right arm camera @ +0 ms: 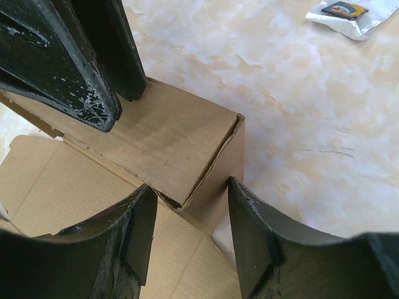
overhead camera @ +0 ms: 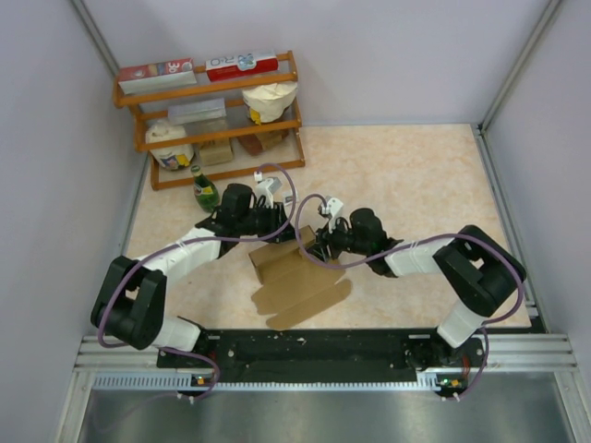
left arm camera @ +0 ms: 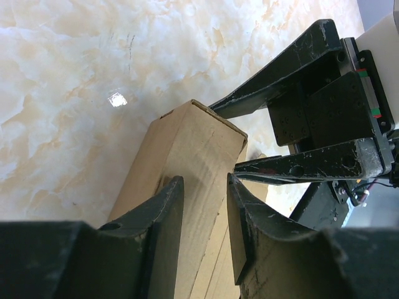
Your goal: Fold the paper box
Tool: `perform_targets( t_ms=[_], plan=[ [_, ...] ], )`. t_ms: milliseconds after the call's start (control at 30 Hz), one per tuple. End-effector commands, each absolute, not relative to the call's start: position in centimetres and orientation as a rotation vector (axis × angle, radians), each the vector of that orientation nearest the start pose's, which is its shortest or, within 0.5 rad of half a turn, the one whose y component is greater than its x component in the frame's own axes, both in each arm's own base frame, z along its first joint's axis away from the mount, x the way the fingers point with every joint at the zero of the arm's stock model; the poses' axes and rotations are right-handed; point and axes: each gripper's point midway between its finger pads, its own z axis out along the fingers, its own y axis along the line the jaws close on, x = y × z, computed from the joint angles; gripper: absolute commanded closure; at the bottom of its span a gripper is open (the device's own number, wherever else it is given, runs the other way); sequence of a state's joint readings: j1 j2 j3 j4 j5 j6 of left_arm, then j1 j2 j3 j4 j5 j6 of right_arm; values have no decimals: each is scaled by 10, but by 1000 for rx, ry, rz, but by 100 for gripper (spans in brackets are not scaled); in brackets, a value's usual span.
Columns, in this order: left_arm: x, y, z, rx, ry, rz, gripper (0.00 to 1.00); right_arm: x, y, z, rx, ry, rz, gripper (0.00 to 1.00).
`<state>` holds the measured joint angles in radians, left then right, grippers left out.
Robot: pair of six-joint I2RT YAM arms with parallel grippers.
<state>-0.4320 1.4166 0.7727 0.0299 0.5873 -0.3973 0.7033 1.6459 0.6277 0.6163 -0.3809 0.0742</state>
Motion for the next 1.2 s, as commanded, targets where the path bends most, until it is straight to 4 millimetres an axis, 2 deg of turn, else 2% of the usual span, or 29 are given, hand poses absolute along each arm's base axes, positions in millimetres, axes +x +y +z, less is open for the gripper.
perform_targets(
  t_ms=[0, 300, 733, 1167],
  plan=[
    [286, -256, 125, 417, 2242, -1102, 61, 276, 336, 79, -857, 1774, 884, 52],
    [284, -256, 119, 419, 2257, -1104, 61, 277, 334, 80, -796, 1716, 857, 53],
    [281, -253, 114, 399, 2265, -1096, 61, 278, 341, 69, -773, 1692, 837, 53],
    [281, -253, 113, 401, 2269, -1097, 61, 289, 342, 70, -731, 1661, 800, 53]
  ],
)
